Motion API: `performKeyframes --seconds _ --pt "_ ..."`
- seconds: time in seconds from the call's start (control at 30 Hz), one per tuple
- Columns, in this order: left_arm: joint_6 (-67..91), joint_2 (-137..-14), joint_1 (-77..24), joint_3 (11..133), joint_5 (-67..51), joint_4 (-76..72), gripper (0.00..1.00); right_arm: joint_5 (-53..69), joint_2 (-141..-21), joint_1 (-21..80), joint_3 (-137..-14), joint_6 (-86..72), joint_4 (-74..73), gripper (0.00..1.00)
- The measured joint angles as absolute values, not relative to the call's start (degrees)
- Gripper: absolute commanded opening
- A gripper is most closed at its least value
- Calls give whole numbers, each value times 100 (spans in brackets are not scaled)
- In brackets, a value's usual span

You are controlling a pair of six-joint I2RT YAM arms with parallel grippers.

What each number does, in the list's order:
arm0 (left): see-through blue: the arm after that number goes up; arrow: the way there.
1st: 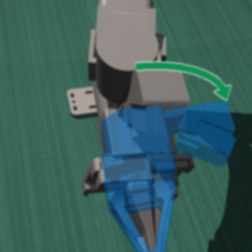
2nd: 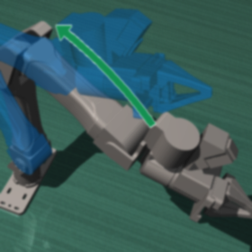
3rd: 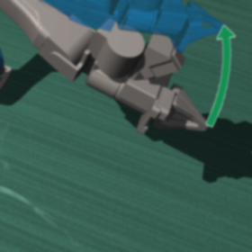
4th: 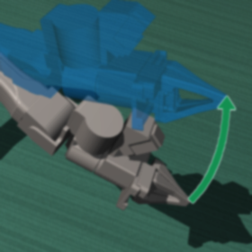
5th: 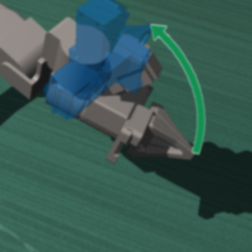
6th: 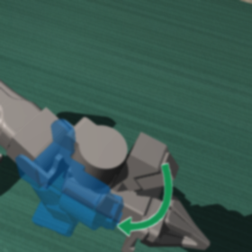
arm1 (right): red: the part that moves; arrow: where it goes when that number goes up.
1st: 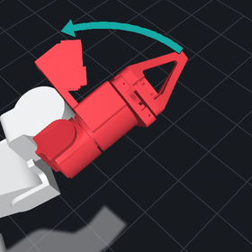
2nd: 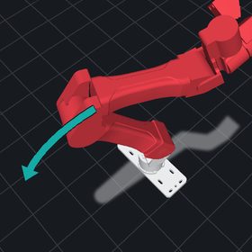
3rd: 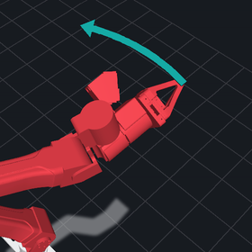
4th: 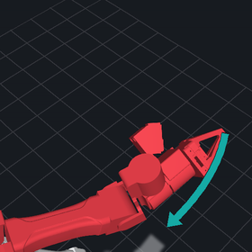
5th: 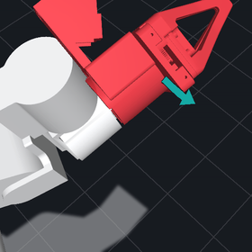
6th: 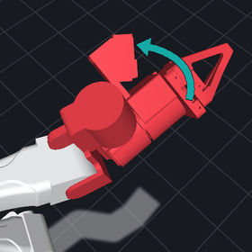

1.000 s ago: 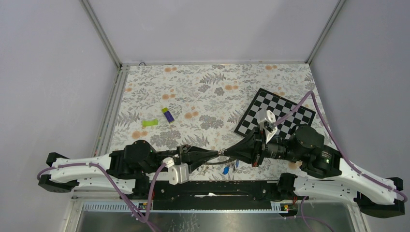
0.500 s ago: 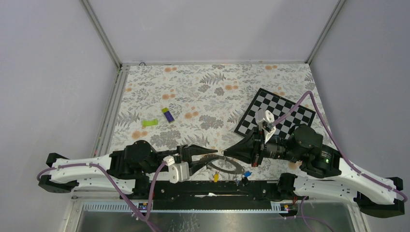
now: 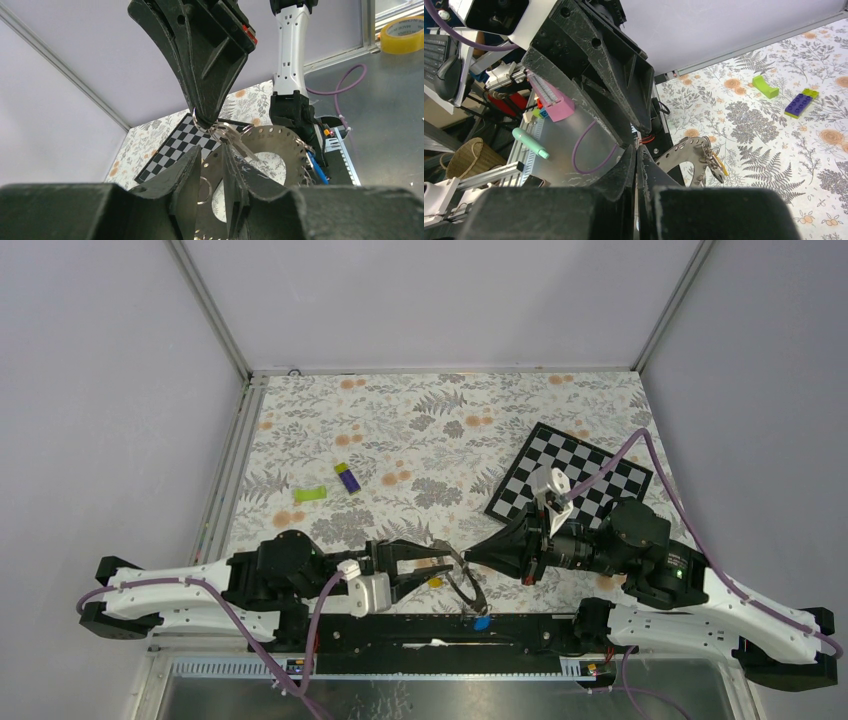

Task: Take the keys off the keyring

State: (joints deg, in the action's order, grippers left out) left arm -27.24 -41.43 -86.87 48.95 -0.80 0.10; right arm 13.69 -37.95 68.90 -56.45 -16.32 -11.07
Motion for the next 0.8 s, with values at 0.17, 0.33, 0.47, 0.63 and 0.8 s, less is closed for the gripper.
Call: performKeyframes --seconds 0.17,0.33,0.47,0.63,0.8 --pt "-2613 -4252 -8687 4803 -75 -222 22 1293 -3804 6890 -5645 -1632 -1085 0" --pt "-2554 -4449 -8687 4707 51 -408 19 1299 -3863 6890 -5645 -1651 -1050 0" --pt "-2547 -4635 -8687 4705 220 -574 19 1308 -3903 6890 -5645 -1678 -1004 0" --pt "-2547 -4694 -8687 4705 283 -703 20 1306 -3911 6890 -5645 -1680 -991 0" --pt "-2541 -4696 -8687 4674 276 -836 24 1297 -3889 6890 -5645 -1675 -978 0"
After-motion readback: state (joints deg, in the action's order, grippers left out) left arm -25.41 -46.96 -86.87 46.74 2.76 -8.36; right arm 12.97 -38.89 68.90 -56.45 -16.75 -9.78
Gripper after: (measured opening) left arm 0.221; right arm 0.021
